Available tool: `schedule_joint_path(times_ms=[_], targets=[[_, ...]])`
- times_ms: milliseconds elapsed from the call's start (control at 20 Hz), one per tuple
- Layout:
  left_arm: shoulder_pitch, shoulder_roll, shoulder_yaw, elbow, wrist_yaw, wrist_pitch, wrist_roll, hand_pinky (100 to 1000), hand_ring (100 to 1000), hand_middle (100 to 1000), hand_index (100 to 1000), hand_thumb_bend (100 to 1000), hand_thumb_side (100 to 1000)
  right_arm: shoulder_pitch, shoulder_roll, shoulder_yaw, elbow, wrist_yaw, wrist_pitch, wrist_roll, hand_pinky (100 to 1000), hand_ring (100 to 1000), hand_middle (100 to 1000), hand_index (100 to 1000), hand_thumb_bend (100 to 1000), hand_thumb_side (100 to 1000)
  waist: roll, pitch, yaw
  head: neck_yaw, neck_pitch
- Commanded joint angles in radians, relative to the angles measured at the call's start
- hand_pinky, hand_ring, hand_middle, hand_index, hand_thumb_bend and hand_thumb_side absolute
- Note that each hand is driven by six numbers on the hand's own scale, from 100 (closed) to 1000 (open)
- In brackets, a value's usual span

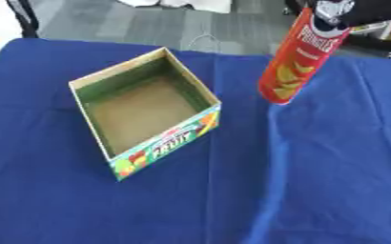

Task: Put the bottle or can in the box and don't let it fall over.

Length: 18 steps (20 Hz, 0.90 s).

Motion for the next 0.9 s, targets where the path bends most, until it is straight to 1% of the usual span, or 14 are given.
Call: schedule_joint_path(times_ms=[50, 300, 450, 600, 750, 900], targets=[[-0.004, 0.033, 0.011, -0.015, 0.001, 0.001, -0.004, 489, 579, 633, 735, 194, 851, -0.055, 0.007, -0.003, -0.045, -0.015, 0.007, -0.001, 100, 100, 100, 129, 100, 100, 0.0, -0.028, 0.006, -0.007, 0.008], [-0.012, 0.035, 0.005, -0.015, 0.007, 0.004, -0.008, 490, 579, 634, 735, 194, 847, -0.143, 0.103, 0.046, -0.068, -0.008, 0.009, 0.02, 100, 100, 100, 126, 100, 100, -0.007, -0.042, 0.037, -0.036, 0.025], [-0.014, 0.037, 0.002, -0.015, 0.01, 0.007, -0.008, 490, 580, 634, 735, 195, 846, -0.18, 0.166, 0.074, -0.072, 0.005, 0.007, 0.032, 100, 100, 100, 125, 100, 100, -0.014, -0.049, 0.053, -0.056, 0.036], [-0.018, 0.038, 0.003, -0.015, 0.014, 0.011, -0.002, 491, 580, 634, 735, 196, 844, -0.207, 0.224, 0.103, -0.079, 0.017, 0.009, 0.043, 100, 100, 100, 125, 100, 100, -0.02, -0.054, 0.068, -0.074, 0.039], [-0.027, 0.04, 0.0, -0.015, 0.016, 0.013, -0.002, 491, 579, 633, 735, 196, 843, -0.227, 0.267, 0.125, -0.082, 0.035, 0.014, 0.033, 100, 100, 100, 123, 100, 100, -0.027, -0.055, 0.085, -0.09, 0.04], [-0.04, 0.038, -0.006, -0.015, 0.02, 0.016, -0.007, 490, 578, 632, 735, 196, 845, -0.248, 0.308, 0.147, -0.075, 0.065, 0.009, 0.008, 100, 100, 100, 123, 100, 100, -0.036, -0.048, 0.108, -0.108, 0.044]])
